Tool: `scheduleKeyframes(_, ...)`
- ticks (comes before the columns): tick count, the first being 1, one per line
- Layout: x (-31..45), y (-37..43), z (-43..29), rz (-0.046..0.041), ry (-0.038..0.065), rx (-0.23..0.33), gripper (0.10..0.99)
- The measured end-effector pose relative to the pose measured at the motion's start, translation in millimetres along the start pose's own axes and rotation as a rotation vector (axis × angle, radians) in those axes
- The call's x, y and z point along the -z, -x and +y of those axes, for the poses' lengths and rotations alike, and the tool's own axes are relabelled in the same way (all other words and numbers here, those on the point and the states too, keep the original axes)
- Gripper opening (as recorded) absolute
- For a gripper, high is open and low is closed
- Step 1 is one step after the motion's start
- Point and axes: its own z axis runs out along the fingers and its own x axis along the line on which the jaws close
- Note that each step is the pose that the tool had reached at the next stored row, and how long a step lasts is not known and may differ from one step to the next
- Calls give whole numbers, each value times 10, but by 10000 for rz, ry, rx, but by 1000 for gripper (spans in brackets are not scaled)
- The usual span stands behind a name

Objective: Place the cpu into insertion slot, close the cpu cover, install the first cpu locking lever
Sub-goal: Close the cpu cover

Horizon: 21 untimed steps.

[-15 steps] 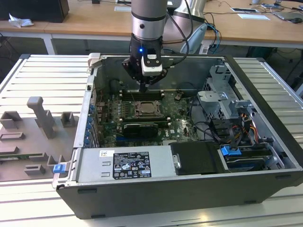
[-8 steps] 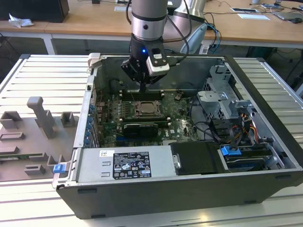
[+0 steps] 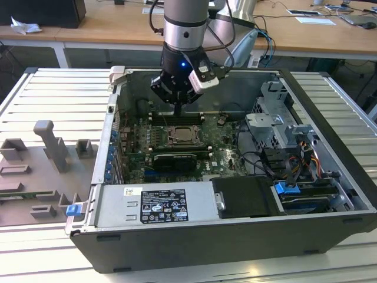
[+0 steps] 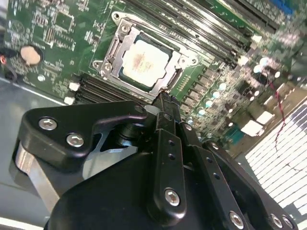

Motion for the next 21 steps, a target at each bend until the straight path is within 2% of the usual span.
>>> scheduleKeyframes(1, -1, 1, 0, -3, -8, 376, 106)
scheduleKeyframes(3, -2, 0, 0, -22, -16, 728, 106)
scheduleKeyframes(6, -4, 0, 0, -163, -31, 1181, 106)
scheduleKeyframes(8, -16, -80, -1, -314, -41, 1228, 106)
scheduleKeyframes(11, -36, -205, -1, -415, -5, 1232, 106)
scheduleKeyframes(12, -37, -222, -1, -424, 45, 1230, 106)
scheduleKeyframes(14, -38, -243, -1, -441, 317, 1207, 106)
scheduleKeyframes(15, -40, -246, -1, -450, 411, 1155, 106)
scheduleKeyframes(19, -73, -289, -2, -464, 435, 865, 106)
scheduleKeyframes(21, -85, -444, -2, -465, 437, 867, 106)
